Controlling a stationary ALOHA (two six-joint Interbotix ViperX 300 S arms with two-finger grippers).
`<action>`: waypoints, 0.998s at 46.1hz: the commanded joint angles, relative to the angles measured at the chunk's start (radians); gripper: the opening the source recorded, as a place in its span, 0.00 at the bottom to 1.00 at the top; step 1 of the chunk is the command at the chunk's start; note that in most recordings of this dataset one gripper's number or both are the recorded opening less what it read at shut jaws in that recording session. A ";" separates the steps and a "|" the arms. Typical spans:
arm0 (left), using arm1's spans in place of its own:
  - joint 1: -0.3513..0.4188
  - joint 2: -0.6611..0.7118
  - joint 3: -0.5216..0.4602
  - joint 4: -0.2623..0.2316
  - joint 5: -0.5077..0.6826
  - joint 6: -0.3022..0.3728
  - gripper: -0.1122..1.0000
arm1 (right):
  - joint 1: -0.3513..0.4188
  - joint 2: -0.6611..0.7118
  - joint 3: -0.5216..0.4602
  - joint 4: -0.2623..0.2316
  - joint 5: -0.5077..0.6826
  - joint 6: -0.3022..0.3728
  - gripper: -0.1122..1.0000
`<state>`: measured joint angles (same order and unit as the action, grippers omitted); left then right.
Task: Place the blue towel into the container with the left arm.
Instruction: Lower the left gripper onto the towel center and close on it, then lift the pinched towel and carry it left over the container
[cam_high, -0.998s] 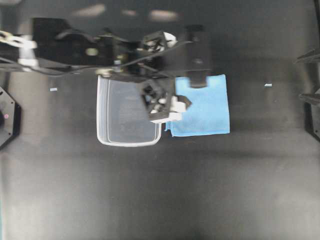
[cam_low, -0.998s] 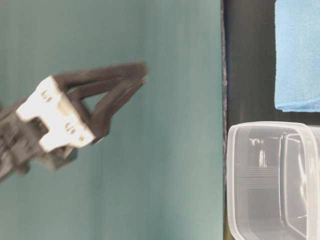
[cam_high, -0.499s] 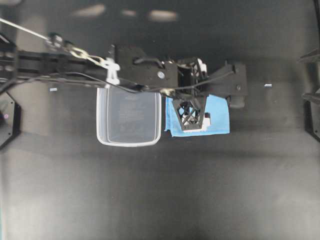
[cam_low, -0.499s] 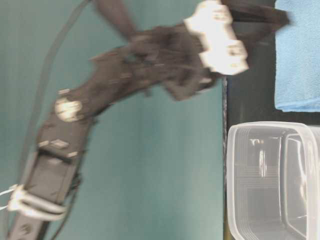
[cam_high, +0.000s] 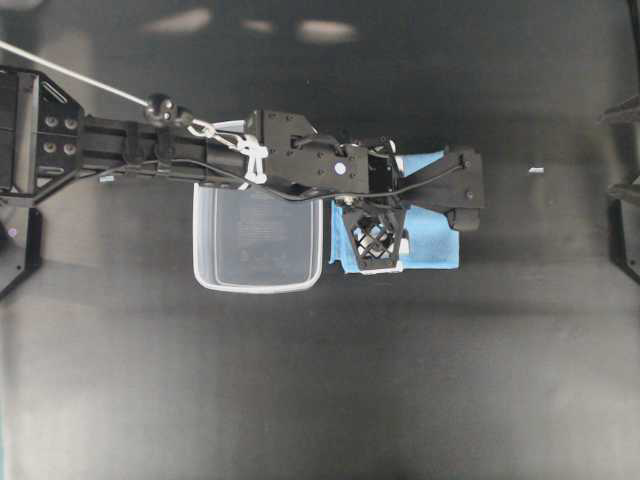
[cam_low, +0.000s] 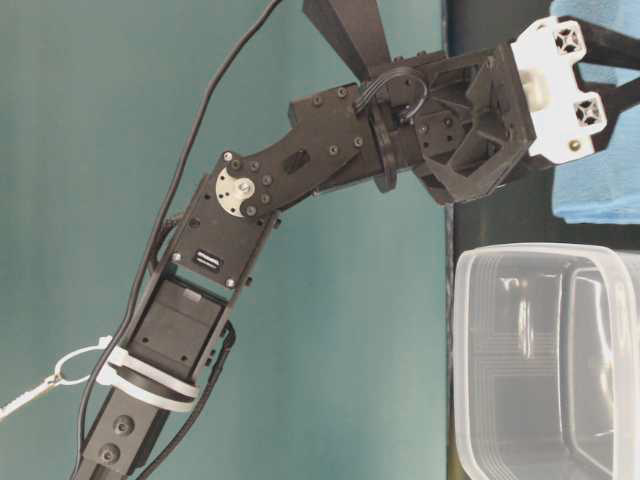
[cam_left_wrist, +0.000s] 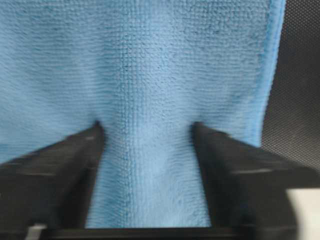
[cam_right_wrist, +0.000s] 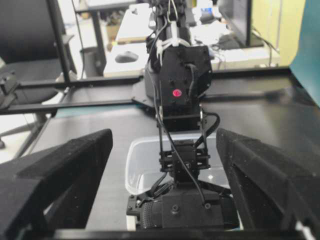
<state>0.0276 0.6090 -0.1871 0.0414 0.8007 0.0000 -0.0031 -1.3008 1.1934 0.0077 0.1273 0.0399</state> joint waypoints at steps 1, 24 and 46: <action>-0.003 -0.005 -0.009 0.003 0.014 -0.002 0.50 | -0.002 0.008 -0.012 0.003 -0.012 0.002 0.82; 0.008 -0.318 -0.026 0.003 0.074 -0.002 0.15 | -0.002 0.006 -0.008 0.002 -0.012 0.002 0.82; 0.011 -0.640 0.403 0.003 0.153 -0.015 0.15 | -0.003 0.008 -0.009 0.002 -0.035 0.003 0.82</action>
<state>0.0430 0.0291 0.1626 0.0414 0.9802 -0.0138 -0.0031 -1.3008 1.1934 0.0077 0.1104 0.0399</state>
